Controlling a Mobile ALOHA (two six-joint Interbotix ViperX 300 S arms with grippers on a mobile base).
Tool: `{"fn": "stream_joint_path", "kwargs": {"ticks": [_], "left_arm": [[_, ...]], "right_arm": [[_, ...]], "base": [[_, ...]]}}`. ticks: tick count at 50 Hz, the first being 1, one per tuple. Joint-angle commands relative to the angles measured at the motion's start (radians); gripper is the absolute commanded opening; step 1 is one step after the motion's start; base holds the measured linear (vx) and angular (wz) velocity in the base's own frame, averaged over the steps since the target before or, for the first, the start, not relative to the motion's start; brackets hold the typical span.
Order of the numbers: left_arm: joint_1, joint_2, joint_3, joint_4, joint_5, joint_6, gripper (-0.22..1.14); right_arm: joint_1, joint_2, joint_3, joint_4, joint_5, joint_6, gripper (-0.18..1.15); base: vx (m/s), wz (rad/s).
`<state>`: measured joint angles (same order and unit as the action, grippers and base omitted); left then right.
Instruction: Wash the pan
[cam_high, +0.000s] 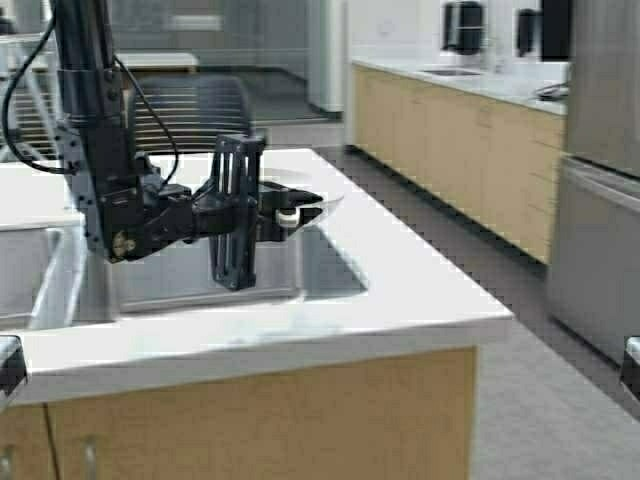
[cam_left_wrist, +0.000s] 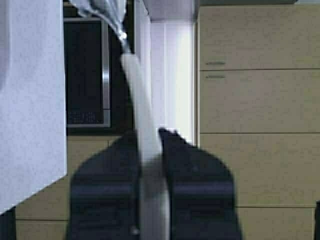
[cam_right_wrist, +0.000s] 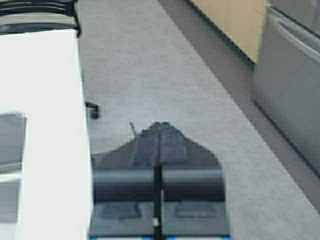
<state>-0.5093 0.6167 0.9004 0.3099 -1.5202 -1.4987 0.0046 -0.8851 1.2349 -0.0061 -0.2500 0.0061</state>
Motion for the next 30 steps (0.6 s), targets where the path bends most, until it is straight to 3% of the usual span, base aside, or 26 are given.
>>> {"fn": "stream_joint_path", "kwargs": {"ticks": [1,20,30], "left_arm": [[0.018,-0.061,0.034,-0.002,-0.061,0.032,0.03],[0.135,-0.132,0.219,-0.003,-0.152,0.051,0.03],[0.149,-0.143,0.256,-0.003,-0.161,0.049,0.03]], "right_arm": [[0.0,-0.002,-0.029,0.0,-0.009,0.0,0.07],[0.0,-0.002,-0.025,0.0,-0.009,0.002,0.07],[0.0,-0.002,-0.02,0.0,-0.009,0.002,0.07]], "base": [[0.16,0.25],[0.14,0.24],[0.13,0.32]]}}
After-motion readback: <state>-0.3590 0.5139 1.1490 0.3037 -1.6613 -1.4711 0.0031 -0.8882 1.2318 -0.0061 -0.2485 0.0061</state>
